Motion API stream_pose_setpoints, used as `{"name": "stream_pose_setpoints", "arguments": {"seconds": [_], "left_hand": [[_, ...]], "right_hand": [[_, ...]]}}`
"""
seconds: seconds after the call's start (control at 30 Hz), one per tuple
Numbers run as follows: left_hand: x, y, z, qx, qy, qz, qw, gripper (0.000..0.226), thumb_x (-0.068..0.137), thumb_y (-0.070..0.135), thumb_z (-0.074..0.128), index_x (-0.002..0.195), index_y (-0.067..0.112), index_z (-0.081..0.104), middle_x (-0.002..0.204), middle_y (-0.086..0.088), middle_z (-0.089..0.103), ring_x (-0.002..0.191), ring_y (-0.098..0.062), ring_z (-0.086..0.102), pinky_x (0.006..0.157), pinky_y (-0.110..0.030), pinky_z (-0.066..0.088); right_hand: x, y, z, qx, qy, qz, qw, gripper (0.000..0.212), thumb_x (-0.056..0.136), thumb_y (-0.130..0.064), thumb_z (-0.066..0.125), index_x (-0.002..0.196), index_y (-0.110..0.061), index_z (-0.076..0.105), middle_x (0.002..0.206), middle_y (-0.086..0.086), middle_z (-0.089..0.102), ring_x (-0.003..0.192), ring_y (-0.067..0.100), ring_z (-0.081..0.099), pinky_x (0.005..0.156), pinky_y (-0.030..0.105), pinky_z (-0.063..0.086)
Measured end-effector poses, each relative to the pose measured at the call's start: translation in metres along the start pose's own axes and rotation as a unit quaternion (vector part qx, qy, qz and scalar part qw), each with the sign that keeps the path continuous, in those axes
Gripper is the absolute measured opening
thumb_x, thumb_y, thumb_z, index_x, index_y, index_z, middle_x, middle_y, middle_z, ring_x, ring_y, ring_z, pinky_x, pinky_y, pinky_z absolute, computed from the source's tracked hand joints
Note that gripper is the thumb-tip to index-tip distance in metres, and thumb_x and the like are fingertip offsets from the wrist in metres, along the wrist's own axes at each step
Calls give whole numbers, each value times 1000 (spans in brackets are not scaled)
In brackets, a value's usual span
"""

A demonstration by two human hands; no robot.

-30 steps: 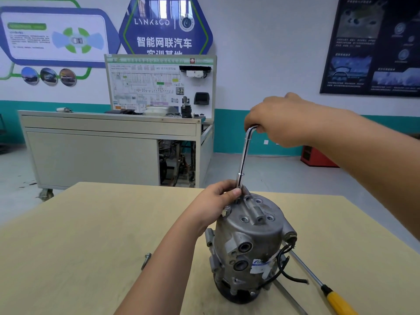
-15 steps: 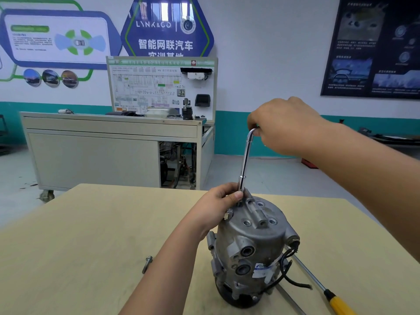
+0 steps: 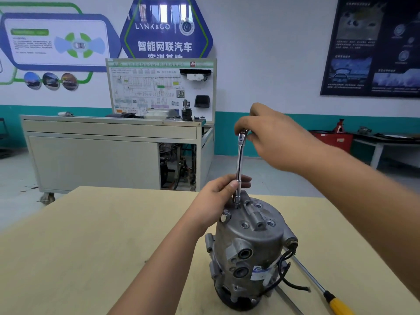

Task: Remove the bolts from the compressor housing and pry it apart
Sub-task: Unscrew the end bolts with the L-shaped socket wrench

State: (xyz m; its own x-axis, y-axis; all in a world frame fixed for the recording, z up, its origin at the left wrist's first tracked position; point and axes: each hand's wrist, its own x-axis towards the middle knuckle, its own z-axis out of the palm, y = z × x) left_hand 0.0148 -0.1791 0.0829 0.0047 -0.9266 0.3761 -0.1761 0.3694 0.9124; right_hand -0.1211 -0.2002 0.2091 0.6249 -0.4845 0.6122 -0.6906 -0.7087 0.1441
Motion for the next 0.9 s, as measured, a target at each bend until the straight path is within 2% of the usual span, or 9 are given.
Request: {"name": "stream_pose_setpoints", "arguments": {"seconds": [0.1,0.2,0.27,0.37,0.43,0.5,0.57,0.77,0.9], "left_hand": [[-2,-4,5,-29,30,3,999,30,102,18,41,93,21,70,102,3,73,95,-18,64,90,-36,48],[-2,-6,9,-27,44,11,999,28,101,19,43,97,12,70,99,6,74,91,-9,64,89,-28,47],[-2,-6,12,-29,51,15,998,27,101,17,44,98,8,70,95,8,74,88,-5,64,84,-19,48],[-2,-7,15,-49,57,16,997,25,100,14,45,98,8,69,93,5,74,88,-5,65,81,-17,48],[-3,-7,17,-75,60,18,995,23,99,13,47,96,18,69,91,7,75,90,-4,67,81,-17,50],[-3,-7,18,-100,64,14,993,21,98,14,49,99,25,67,96,7,74,96,-6,67,85,-20,51],[-3,-8,18,-120,63,4,991,20,96,17,50,104,25,67,106,2,73,104,-12,66,91,-24,52],[-2,-12,17,-170,33,-15,985,24,96,20,49,114,16,65,112,-8,71,107,-19,66,92,-29,52],[-3,-16,14,-201,23,-36,979,26,97,25,46,108,14,67,105,-8,73,99,-17,68,86,-27,54]], "right_hand": [[-10,-2,18,187,94,32,977,38,92,-1,45,124,-20,54,96,-5,48,82,11,50,81,20,40],[-25,-3,44,467,180,133,855,32,89,3,51,105,-25,48,85,-5,54,67,5,55,68,19,47],[-33,-3,61,579,187,179,773,27,89,-3,57,99,-26,46,86,0,57,66,3,60,64,15,48],[-45,-5,84,638,159,202,726,31,76,-29,68,101,-26,50,89,-1,61,74,4,62,64,16,50],[-49,-7,94,641,130,192,732,28,68,-31,70,92,-23,58,83,-6,63,78,9,61,70,25,53],[-50,-7,98,609,108,173,766,13,75,-17,74,80,-23,64,75,-9,65,80,13,61,80,36,53],[-49,-7,99,575,105,167,794,17,79,-9,71,76,-24,65,73,-11,66,79,11,62,84,40,53],[-51,-5,102,570,127,195,788,17,79,-10,73,74,-22,62,68,-11,64,77,12,62,84,47,54],[-51,-3,103,565,123,204,790,16,80,-15,73,69,-26,66,70,-7,66,82,27,65,84,53,52]]}}
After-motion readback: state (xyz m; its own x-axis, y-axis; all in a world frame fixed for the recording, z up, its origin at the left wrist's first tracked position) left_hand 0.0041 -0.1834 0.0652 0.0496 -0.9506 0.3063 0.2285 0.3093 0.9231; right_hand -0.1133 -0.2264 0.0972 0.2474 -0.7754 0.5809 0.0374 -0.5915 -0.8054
